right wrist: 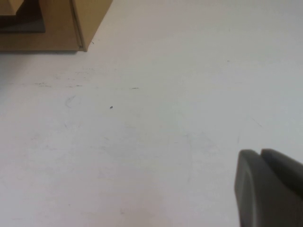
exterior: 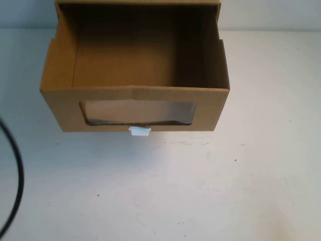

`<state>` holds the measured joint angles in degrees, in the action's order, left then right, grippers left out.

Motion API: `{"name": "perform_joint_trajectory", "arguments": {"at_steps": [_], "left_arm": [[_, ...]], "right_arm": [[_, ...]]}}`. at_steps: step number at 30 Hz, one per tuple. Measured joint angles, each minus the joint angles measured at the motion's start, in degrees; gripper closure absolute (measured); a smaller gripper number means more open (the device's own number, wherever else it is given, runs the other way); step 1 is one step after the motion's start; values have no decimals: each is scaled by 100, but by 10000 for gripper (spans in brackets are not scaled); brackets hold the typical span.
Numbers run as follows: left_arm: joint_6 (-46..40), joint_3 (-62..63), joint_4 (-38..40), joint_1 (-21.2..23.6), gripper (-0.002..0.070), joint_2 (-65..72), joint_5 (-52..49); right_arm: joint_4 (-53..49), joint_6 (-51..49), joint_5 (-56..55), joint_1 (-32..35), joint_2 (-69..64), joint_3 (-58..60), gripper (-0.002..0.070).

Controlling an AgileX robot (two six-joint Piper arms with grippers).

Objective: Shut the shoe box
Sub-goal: Press the shoe box with left arm

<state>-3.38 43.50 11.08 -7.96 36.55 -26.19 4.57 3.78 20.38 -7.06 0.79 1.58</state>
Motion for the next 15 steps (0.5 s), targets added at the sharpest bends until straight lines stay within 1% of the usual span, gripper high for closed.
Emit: {"name": "perform_joint_trajectory", "arguments": {"at_steps": [4, 9, 12, 15], "left_arm": [[-721, 1670, 302, 0, 677, 1588, -505], [-1875, 3642, 1164, 0, 677, 3400, -1402], [-2348, 4518, 1627, 0, 677, 4338, -1689], [-2706, 5214, 2006, 0, 677, 5002, -1875]], "right_arm": [[0, 0, 0, 0, 0, 0, 687], [0, 0, 0, 0, 0, 0, 687], [0, 0, 0, 0, 0, 0, 687], [0, 0, 0, 0, 0, 0, 687]]}}
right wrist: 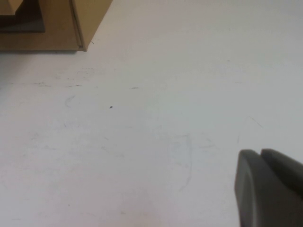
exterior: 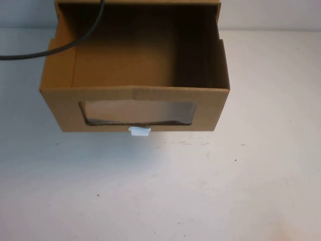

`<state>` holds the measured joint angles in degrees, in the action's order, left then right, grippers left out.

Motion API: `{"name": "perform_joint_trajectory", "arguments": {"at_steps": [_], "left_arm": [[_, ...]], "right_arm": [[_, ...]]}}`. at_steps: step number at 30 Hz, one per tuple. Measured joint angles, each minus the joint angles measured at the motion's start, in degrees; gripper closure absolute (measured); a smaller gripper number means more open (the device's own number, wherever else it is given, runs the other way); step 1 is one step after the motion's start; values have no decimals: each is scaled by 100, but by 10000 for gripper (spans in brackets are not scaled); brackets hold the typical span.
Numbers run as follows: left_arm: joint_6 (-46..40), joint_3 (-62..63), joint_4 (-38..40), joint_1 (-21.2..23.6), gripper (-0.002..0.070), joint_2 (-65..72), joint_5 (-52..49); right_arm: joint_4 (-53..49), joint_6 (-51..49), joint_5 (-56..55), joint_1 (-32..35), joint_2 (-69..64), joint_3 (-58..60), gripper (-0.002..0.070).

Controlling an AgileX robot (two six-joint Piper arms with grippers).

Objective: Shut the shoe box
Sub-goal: Press the shoe box with left arm, then close the shoe box with your right arm

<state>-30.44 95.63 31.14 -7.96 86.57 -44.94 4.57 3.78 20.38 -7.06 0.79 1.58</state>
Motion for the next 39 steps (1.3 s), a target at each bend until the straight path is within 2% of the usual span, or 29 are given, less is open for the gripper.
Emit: {"name": "perform_joint_trajectory", "arguments": {"at_steps": [7, 18, 21, 26, 30, 34, 39], "left_arm": [[-388, 848, 295, 0, 677, 1011, -428], [-686, 968, 496, 0, 677, 1623, -358], [-690, 982, 522, 0, 677, 1647, -295], [-690, 996, 522, 0, 677, 1663, -272], [-690, 1000, 535, 0, 677, 1672, -268], [-690, 1013, 547, 0, 677, 1691, -259], [-690, 1013, 547, 0, 677, 1691, -255]], "right_arm": [[0, 0, 0, 0, 0, 0, 687], [154, 0, -235, 0, 0, 0, 687], [696, 0, -689, 0, 0, 0, 687], [2334, 0, -1485, 0, 0, 0, 687], [3206, 0, -1813, 0, 0, -13, 687], [3400, 0, -668, 0, -160, -705, 687], [3129, 382, 1526, 0, -1624, -2398, 687]]}}
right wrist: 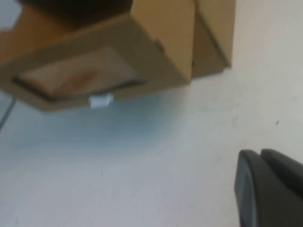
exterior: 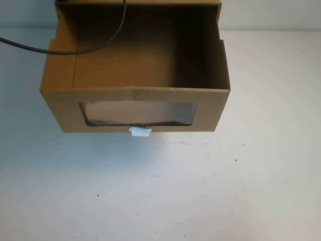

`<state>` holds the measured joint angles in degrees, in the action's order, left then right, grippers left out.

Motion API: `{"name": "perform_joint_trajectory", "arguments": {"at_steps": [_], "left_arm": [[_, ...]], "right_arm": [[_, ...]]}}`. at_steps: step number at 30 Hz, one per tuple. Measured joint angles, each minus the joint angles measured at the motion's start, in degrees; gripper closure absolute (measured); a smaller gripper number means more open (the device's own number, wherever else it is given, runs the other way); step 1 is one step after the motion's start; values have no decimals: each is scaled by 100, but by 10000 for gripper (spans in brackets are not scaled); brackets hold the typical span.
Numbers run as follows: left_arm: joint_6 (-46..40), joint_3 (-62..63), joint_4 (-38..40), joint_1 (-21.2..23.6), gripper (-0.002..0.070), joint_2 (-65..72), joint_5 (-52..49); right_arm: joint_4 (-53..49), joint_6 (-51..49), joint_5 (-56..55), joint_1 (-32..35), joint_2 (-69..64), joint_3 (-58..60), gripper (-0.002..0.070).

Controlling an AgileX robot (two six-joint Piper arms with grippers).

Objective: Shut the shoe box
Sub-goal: Close the shoe box with your right arm

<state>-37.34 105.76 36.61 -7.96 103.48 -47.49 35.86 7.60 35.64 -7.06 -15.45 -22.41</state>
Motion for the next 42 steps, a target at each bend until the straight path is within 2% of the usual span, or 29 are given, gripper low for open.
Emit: {"name": "perform_joint_trajectory", "arguments": {"at_steps": [4, 10, 13, 16, 20, 23, 30, 36, 42], "left_arm": [[0, 0, 0, 0, 677, 0, 0], [0, 0, 61, 0, 677, 0, 0], [0, 0, 85, 0, 677, 0, -11], [0, 0, 88, 0, 677, 0, -11], [0, 0, 112, 0, 677, 0, -11], [0, 0, 127, 0, 677, 3, -22], [0, 0, 145, 0, 677, 3, -22], [0, 0, 167, 0, 677, 13, -22], [0, 0, 178, 0, 677, 13, -22]], "right_arm": [[-54, 702, 1570, 0, -1472, -1314, 687], [269, 1584, 2360, -210, -3364, -2886, 687], [54, 1503, 2235, -875, -4117, -3508, 687], [-452, 1103, 1767, -1958, -4584, -4004, 687], [-1158, 536, 757, -3293, -5083, -4307, 687], [-1299, 439, -53, -3843, -5505, -4358, 687], [-1394, 378, -820, -3964, -6444, -4732, 687], [-1443, 369, -905, -3942, -6981, -5173, 687], [-1443, 356, -888, -3643, -7331, -5543, 687]]}}
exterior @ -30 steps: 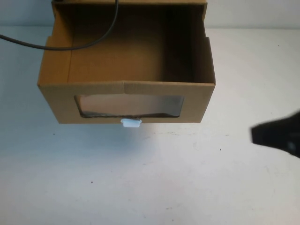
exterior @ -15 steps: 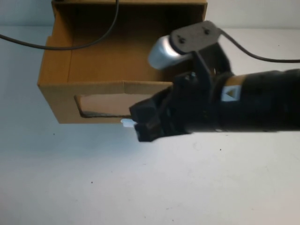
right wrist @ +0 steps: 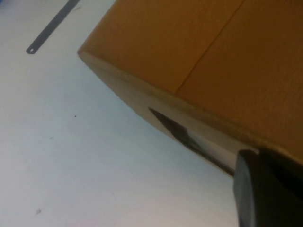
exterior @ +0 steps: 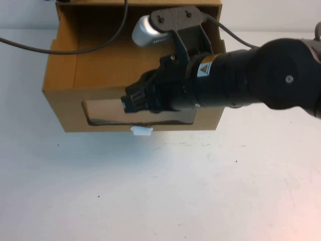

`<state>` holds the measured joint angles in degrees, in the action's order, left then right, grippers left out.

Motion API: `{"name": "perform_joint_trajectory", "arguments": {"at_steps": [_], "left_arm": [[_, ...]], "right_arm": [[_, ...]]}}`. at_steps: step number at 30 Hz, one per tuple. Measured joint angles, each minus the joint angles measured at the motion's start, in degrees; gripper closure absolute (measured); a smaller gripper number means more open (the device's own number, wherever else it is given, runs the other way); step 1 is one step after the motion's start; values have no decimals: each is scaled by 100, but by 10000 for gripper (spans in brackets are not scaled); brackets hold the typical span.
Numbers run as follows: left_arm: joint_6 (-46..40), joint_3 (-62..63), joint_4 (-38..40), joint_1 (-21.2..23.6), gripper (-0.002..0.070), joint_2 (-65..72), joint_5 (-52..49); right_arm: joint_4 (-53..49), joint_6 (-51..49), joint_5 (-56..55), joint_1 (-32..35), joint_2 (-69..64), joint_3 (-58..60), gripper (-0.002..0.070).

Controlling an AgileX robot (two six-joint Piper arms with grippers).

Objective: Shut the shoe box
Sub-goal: Close the shoe box with your right arm

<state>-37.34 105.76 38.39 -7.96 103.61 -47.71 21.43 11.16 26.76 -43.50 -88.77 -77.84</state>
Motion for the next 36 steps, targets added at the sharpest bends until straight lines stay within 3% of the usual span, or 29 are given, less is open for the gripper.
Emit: {"name": "perform_joint_trajectory", "arguments": {"at_steps": [23, 36], "left_arm": [[0, 0, 0, 0, 677, 0, 10], [0, 0, 0, 0, 677, 0, 10]], "right_arm": [[192, 11, 548, 250, -321, -404, 687], [192, 11, -348, 384, -577, -416, 687]]}}
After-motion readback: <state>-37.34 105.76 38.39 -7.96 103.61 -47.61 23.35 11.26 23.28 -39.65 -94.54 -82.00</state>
